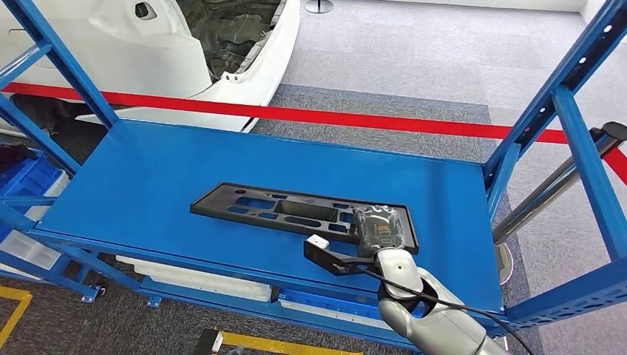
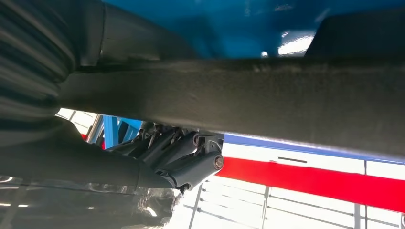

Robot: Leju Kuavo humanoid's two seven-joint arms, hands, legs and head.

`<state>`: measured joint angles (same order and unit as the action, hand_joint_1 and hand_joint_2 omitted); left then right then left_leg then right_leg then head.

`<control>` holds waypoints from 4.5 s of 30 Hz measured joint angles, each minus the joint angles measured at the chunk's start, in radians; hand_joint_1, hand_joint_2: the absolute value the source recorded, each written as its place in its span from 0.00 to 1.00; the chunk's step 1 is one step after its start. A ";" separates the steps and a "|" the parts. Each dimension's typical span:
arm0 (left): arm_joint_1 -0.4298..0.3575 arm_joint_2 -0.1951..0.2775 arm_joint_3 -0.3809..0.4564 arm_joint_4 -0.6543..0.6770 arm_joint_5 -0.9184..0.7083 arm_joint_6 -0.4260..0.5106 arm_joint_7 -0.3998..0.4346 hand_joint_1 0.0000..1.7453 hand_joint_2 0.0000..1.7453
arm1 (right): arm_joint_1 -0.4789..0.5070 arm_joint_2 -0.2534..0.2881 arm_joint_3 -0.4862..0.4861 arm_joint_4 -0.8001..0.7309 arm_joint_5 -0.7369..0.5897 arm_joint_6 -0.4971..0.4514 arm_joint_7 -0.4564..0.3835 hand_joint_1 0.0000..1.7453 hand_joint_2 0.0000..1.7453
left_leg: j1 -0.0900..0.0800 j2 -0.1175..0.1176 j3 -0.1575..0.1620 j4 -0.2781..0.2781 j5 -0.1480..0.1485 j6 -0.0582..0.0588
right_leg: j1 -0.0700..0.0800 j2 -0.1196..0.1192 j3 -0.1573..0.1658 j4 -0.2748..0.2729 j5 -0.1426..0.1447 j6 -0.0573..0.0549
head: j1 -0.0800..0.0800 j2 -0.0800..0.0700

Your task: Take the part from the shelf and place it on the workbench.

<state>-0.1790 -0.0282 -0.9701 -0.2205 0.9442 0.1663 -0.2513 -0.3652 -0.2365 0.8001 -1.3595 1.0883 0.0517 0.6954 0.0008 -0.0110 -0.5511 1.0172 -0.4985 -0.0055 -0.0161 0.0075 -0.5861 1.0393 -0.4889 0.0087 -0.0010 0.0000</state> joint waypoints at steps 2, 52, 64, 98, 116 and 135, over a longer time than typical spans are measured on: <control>0.000 0.000 0.000 0.000 -0.001 0.006 -0.010 0.00 1.00 | -0.006 0.000 0.002 0.004 -0.014 -0.003 0.000 1.00 1.00 | 0.000 0.000 0.000 0.000 0.000 0.000 | 0.000 0.000 0.000 0.000 0.000 0.000 | 0.000 0.000; 0.007 0.009 0.000 0.000 0.019 -0.060 0.036 0.00 1.00 | 0.042 -0.115 -0.092 -0.570 0.221 -0.085 0.001 1.00 1.00 | 0.000 0.000 0.000 0.000 0.000 0.000 | 0.000 0.000 -0.001 -0.001 0.000 0.000 | 0.001 0.000; 0.004 0.011 0.000 0.000 0.007 -0.056 0.050 0.00 1.00 | 0.046 -0.118 -0.093 -0.602 0.165 -0.096 0.001 1.00 1.00 | -0.002 0.000 0.002 -0.003 0.002 0.010 | -0.005 0.000 0.004 -0.013 0.007 0.007 | -0.002 0.000; -0.002 0.015 0.000 0.000 -0.012 -0.058 0.062 0.00 1.00 | 0.058 -0.125 -0.095 -0.618 0.131 -0.095 0.001 1.00 1.00 | 0.005 0.001 0.028 -0.054 0.025 -0.004 | 0.003 -0.001 0.030 -0.058 0.027 -0.005 | 0.001 0.000; -0.002 0.015 0.000 0.000 -0.018 -0.058 0.062 0.00 1.00 | 0.065 -0.127 -0.095 -0.630 0.131 -0.095 0.001 1.00 1.00 | 0.004 0.001 0.028 -0.053 0.025 -0.005 | 0.003 -0.001 0.030 -0.058 0.027 -0.005 | 0.001 0.000; -0.006 0.018 0.000 -0.001 -0.021 -0.058 0.064 0.00 1.00 | 0.065 -0.138 -0.098 -0.638 0.102 -0.112 0.001 1.00 1.00 | 0.035 0.008 0.031 -0.040 0.012 -0.004 | -0.025 -0.004 -0.040 0.074 0.001 0.051 | 0.023 0.000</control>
<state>-0.1854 -0.0098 -0.9701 -0.2212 0.9236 0.1084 -0.1869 -0.3003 -0.3749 0.7019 -1.9972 1.1905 -0.0603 0.6966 0.0356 -0.0030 -0.5200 0.9773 -0.4862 -0.0094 -0.0409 0.0038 -0.6257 1.1129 -0.4877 0.0593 0.0217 0.0000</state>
